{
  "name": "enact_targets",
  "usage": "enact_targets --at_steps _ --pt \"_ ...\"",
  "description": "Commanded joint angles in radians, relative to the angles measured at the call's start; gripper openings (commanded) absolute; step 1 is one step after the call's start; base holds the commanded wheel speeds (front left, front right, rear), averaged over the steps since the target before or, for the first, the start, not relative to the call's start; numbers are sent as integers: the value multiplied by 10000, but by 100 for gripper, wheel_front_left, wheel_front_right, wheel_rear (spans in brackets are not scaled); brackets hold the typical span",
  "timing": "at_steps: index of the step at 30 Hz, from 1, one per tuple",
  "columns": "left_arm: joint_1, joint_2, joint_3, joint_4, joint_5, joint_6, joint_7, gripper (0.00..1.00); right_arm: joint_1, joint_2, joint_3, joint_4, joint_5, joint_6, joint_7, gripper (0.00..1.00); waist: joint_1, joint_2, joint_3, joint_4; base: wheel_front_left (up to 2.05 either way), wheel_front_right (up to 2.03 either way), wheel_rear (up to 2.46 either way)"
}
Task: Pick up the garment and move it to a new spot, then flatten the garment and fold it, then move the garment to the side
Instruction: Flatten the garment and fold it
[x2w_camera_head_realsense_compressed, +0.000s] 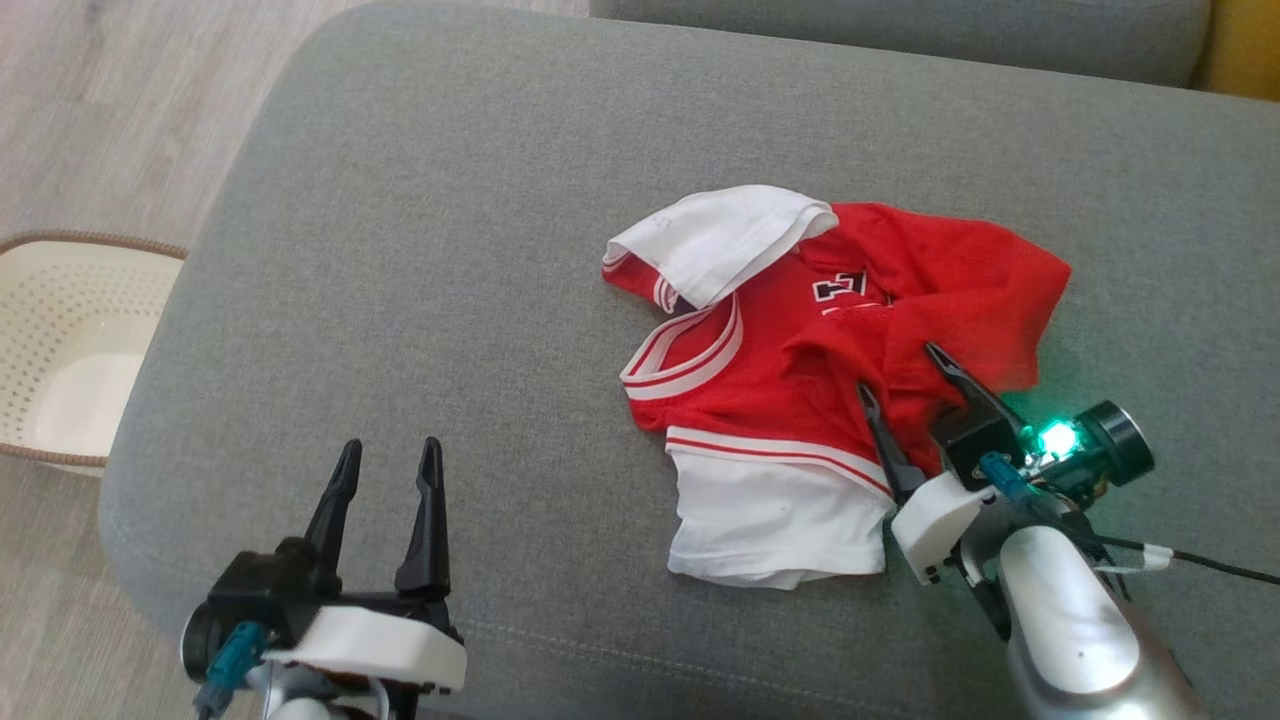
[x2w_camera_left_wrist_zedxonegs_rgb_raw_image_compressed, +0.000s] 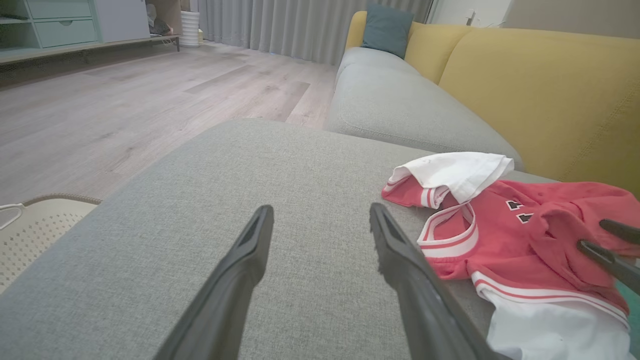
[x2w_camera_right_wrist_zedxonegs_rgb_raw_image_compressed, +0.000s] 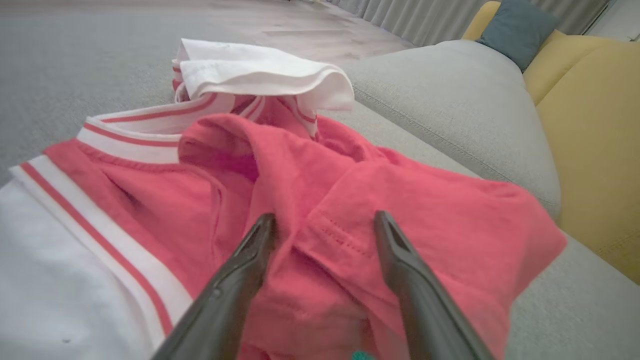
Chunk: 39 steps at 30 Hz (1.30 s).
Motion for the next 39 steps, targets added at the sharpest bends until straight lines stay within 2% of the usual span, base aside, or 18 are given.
enact_targets --at_steps 1,7,9,11,16,17,18,19,24,30,33,39 --pt "-416 -53 343 -326 -64 20 -124 100 -365 81 101 -191 -113 67 38 100 0 -1 25 21 0 0 0" --pt "-477 -57 380 -328 -85 31 -124 100 -548 82 -221 64 -179 67 -4 99 0 -1 126 22 0 0 0" --pt "-482 -58 386 -326 -94 32 -124 100 -568 82 -315 71 -113 67 -34 74 0 -1 135 -2 0 0 0" --pt "-482 -59 387 -331 -102 31 -124 100 -563 82 -454 33 -43 67 -47 55 0 -1 142 -29 0 0 0" --pt "-497 -61 389 -328 -108 26 -124 100 -525 83 -754 -38 -69 67 76 27 0 -1 186 -104 0 0 0" --pt "-510 -61 381 -320 -107 18 -124 100 -542 83 -792 -32 -77 67 76 20 0 -1 193 -106 0 0 0" --pt "-522 -61 374 -315 -107 13 -124 100 -574 83 -836 -44 -63 67 58 3 0 -1 194 -108 0 0 0" --pt "-526 -62 371 -311 -106 11 -124 100 -611 83 -862 -70 -15 67 22 0 0 -1 185 -110 0 0 0" --pt "-446 -62 343 -231 -77 -2 -124 100 -927 83 -1003 -365 -79 67 -115 0 0 -1 8 -68 0 0 0" --pt "-299 -63 181 -154 -85 -42 -124 100 -1957 35 -804 -318 -716 67 63 0 0 -1 -261 200 0 0 0" --pt "-255 -63 60 -126 -127 -43 -124 100 -2663 -10 -494 194 -931 67 132 0 0 -1 -306 483 0 0 0" --pt "-337 -64 -163 -172 -272 51 -124 100 -4168 33 787 2328 -1034 67 109 0 0 -1 -66 1336 0 0 0"
